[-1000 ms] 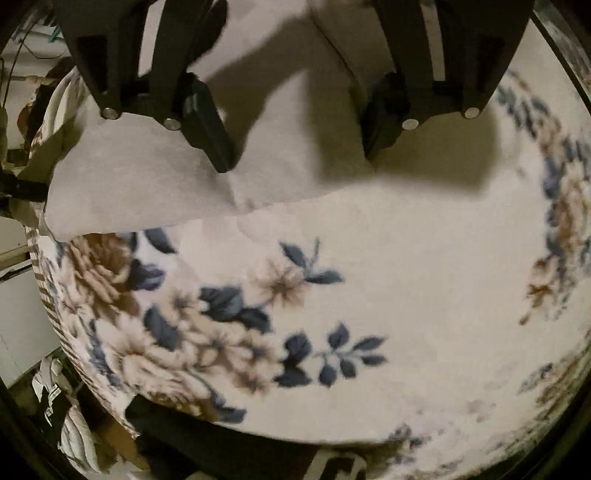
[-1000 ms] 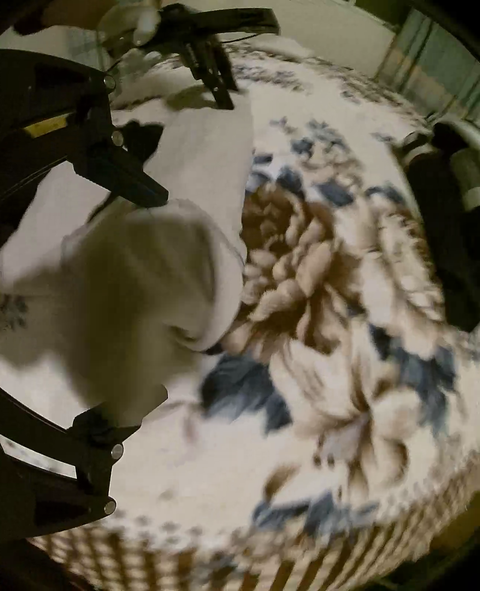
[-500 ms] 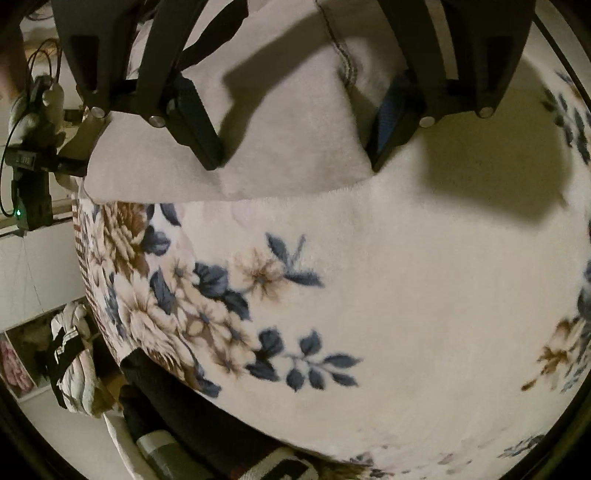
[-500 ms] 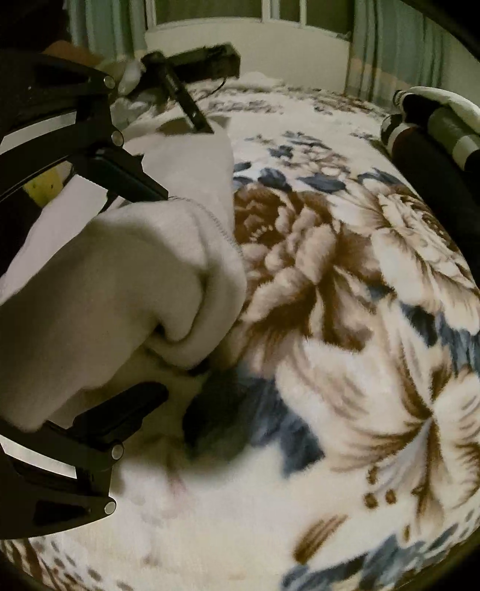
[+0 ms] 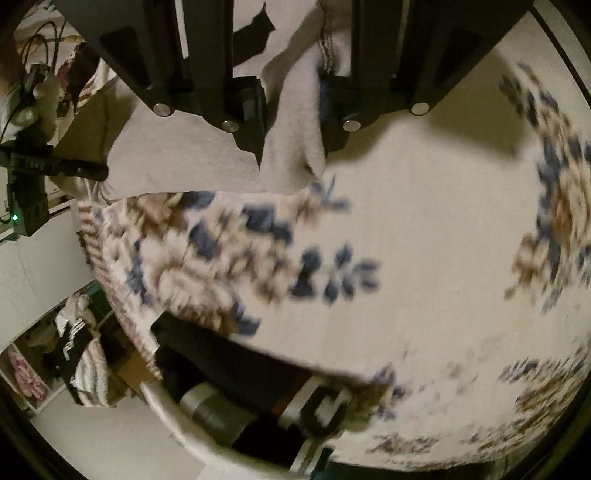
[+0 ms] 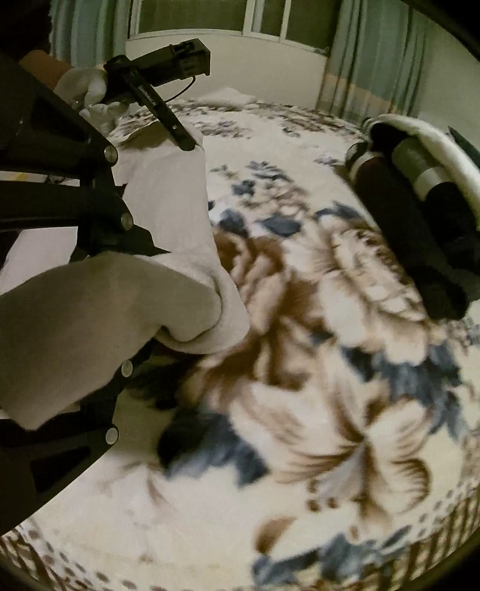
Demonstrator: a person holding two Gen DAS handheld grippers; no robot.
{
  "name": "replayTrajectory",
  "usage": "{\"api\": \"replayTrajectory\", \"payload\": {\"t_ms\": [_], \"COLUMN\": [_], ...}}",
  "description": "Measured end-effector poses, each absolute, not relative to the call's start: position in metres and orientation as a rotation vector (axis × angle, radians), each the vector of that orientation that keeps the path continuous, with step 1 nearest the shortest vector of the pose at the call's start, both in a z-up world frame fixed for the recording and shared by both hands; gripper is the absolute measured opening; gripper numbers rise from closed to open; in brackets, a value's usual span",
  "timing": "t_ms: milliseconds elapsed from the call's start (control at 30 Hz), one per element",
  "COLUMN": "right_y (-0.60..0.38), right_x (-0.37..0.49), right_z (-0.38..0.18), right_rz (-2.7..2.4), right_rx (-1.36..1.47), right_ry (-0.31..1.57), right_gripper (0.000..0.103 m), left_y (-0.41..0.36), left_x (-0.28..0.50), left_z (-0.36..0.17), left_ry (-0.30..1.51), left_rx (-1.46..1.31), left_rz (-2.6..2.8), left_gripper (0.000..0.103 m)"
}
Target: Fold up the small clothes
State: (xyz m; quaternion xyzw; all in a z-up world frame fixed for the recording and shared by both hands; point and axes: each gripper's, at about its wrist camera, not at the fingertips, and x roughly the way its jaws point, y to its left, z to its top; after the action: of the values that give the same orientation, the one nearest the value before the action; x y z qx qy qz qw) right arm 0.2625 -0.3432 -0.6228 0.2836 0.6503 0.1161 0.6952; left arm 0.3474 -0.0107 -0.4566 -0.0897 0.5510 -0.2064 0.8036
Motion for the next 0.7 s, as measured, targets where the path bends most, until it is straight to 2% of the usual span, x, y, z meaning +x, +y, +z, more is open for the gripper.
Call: {"api": "replayTrajectory", "payload": {"t_ms": [167,267,300,367,433,467,500,567,700], "right_y": [-0.356,-0.365,-0.367,-0.372,-0.382,-0.388,-0.394,-0.404,-0.426], "right_x": [0.302,0.345,0.356,0.379,0.391,0.39,0.386,0.371,0.322], "right_z": [-0.597,-0.597,-0.602,-0.622,-0.641,-0.643,-0.64,-0.628,-0.616], "right_rz": [0.235,0.19,0.177,0.145,0.069,0.049,0.04,0.009,-0.074], "right_rx": [0.647,0.647,0.651,0.665,0.703,0.726,0.747,0.748,0.819], "right_ry": [1.369,1.337,1.339,1.389,1.45,1.45,1.429,1.388,1.344], "right_gripper": [0.032,0.033,0.035,0.046,0.055,0.06,0.066,0.071,0.071], "left_y": [-0.022,-0.035,-0.038,-0.04,-0.035,-0.03,-0.025,-0.008,0.031], "left_x": [0.411,0.461,0.475,0.491,0.492,0.487,0.481,0.463,0.424], "left_z": [-0.432,-0.445,-0.454,-0.473,-0.48,-0.477,-0.474,-0.467,-0.456], "left_ry": [1.133,1.172,1.204,1.266,1.293,1.275,1.26,1.235,1.184], "left_rx": [-0.194,-0.18,-0.166,-0.158,-0.193,-0.2,-0.209,-0.252,-0.334], "left_rz": [-0.464,-0.464,-0.45,-0.407,-0.382,-0.375,-0.372,-0.331,-0.212], "left_gripper": [0.018,0.021,0.024,0.025,0.032,0.042,0.057,0.073,0.073]}}
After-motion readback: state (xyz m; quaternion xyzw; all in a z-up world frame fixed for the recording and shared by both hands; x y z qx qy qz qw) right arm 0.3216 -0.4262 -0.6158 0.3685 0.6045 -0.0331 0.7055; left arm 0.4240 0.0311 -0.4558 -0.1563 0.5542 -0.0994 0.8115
